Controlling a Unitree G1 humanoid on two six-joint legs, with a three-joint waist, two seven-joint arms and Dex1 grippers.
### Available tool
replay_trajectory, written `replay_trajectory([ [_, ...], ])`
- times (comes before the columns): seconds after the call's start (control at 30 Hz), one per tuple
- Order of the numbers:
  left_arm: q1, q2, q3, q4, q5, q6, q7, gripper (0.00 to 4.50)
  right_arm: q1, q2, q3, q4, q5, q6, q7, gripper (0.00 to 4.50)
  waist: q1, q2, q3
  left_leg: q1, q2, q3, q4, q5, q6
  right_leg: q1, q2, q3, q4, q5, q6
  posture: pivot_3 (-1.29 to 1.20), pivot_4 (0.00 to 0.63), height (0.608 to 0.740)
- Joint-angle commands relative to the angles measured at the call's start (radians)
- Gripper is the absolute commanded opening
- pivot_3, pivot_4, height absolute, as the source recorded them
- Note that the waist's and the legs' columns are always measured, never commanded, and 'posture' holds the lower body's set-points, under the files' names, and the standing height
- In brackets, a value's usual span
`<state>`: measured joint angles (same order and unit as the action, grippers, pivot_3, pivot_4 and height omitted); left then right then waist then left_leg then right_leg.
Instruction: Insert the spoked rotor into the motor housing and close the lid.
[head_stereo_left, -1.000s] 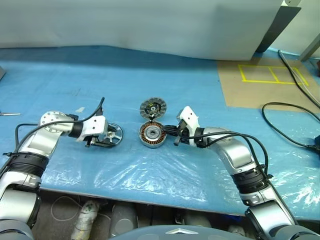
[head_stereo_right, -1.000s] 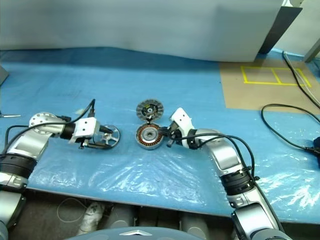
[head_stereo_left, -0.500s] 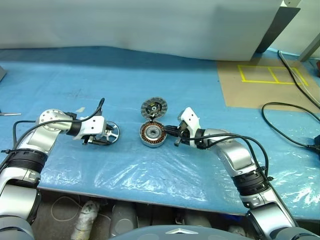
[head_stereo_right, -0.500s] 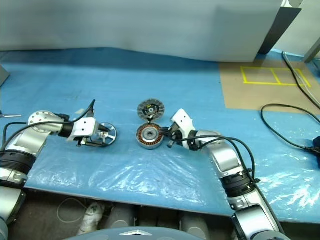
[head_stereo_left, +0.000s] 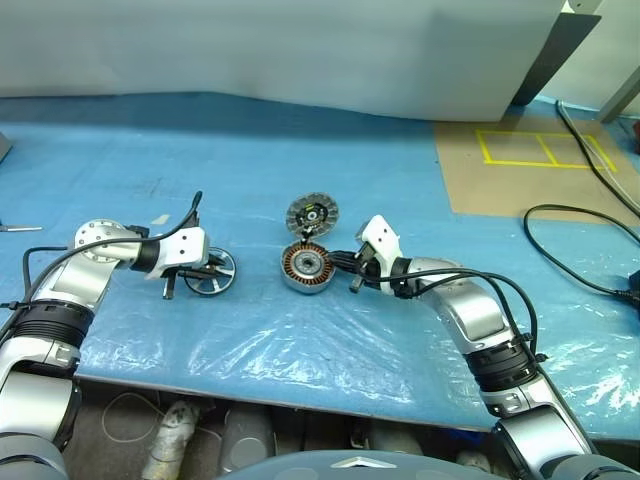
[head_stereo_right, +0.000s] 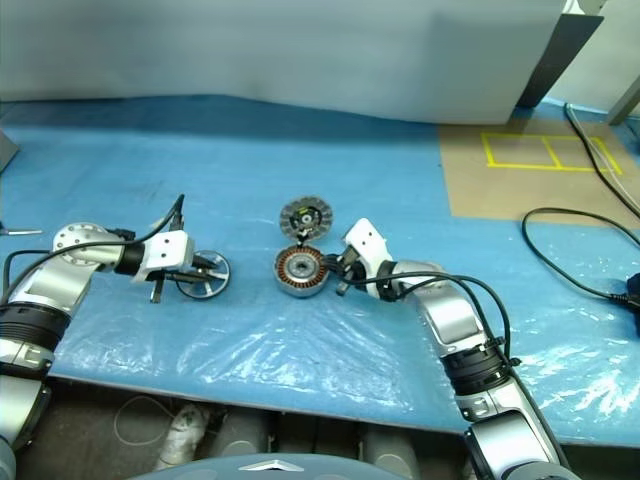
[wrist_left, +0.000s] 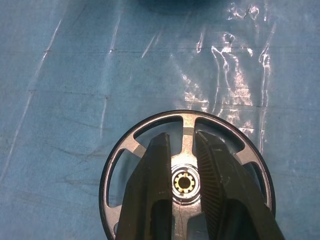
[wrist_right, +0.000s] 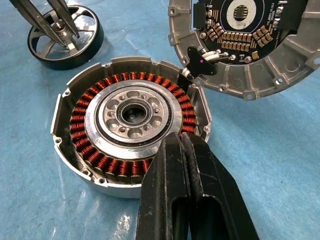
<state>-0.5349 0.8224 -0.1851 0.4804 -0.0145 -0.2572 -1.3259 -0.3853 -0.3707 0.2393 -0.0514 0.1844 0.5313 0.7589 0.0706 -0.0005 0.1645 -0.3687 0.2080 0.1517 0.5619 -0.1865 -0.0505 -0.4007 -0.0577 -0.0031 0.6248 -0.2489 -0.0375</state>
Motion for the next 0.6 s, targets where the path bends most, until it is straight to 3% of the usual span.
replay_trajectory([
  [0.03, 0.025, 0.011, 0.013, 0.002, -0.008, 0.021, -0.005, 0.40, -0.010, -0.005, 0.002, 0.002, -0.005, -0.004, 0.002, 0.00, 0.000, 0.000, 0.000, 0.000, 0.000, 0.000, 0.000, 0.000, 0.000, 0.000, 0.000, 0.000, 0.000, 0.000, 0.000, 0.00, 0.150, 0.740],
  [0.33, 0.145, -0.025, 0.153, -0.230, -0.239, 0.190, 0.014, 0.40, -0.010, -0.006, -0.040, -0.029, 0.049, 0.032, 0.025, 0.00, 0.000, 0.000, 0.000, -0.002, 0.000, 0.000, 0.000, 0.000, 0.000, -0.001, 0.000, 0.000, -0.001, 0.000, -0.001, 0.00, 0.150, 0.740],
  [0.6, 0.252, -0.048, 0.223, -0.456, -0.341, 0.342, 0.100, 0.40, -0.007, -0.064, -0.121, -0.114, 0.139, 0.110, 0.057, 0.00, 0.001, 0.000, 0.000, -0.003, 0.001, 0.000, 0.000, 0.000, 0.000, -0.002, 0.000, -0.001, -0.001, -0.001, -0.001, 0.00, 0.150, 0.740],
])
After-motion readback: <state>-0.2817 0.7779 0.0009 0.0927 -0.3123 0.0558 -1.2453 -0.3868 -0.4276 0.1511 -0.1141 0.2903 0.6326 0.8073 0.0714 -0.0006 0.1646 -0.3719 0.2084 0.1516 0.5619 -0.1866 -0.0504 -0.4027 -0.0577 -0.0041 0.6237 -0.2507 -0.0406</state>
